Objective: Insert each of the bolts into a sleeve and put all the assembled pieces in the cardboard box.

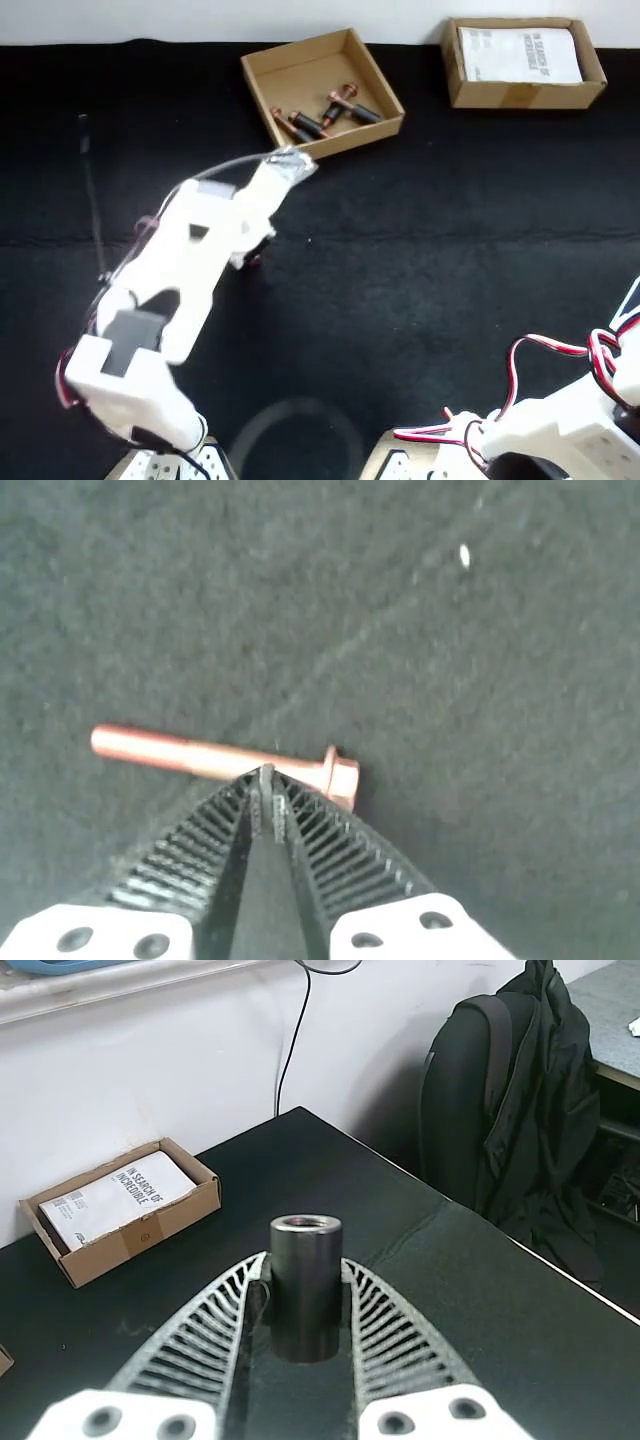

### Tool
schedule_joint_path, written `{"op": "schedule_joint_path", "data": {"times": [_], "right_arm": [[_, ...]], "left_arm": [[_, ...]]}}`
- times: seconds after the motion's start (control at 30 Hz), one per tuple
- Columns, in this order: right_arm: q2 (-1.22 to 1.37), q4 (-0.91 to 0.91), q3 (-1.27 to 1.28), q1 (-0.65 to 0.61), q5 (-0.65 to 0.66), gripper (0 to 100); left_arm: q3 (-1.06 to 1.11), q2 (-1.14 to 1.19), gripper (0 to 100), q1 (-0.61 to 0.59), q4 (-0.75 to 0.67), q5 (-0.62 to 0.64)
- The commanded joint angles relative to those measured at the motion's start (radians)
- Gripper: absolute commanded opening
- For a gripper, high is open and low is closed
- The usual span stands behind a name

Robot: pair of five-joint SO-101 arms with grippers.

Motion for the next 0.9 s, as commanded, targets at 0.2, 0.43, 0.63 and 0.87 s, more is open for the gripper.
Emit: {"op": "schedule_joint_path", "data": {"times": [0.2, 0.43, 0.63, 0.87], "right_arm": [[-0.010, 0.008, 0.002, -0.088, -0.011, 0.8], [-0.004, 0.005, 0.002, -0.108, -0.011, 0.8], [-0.001, 0.005, 0.004, -0.108, -0.011, 0.8], [-0.001, 0.007, 0.004, -0.108, -0.011, 0.8]], "left_arm": [[-0.499, 0.213, 1, -0.004, 0.222, 0.097], [-0.711, 0.225, 1, -0.018, 0.500, 0.069], [-0.722, 0.228, 1, -0.045, 0.810, -0.232], [-0.593, 0.262, 1, -0.022, 0.801, -0.333]]}}
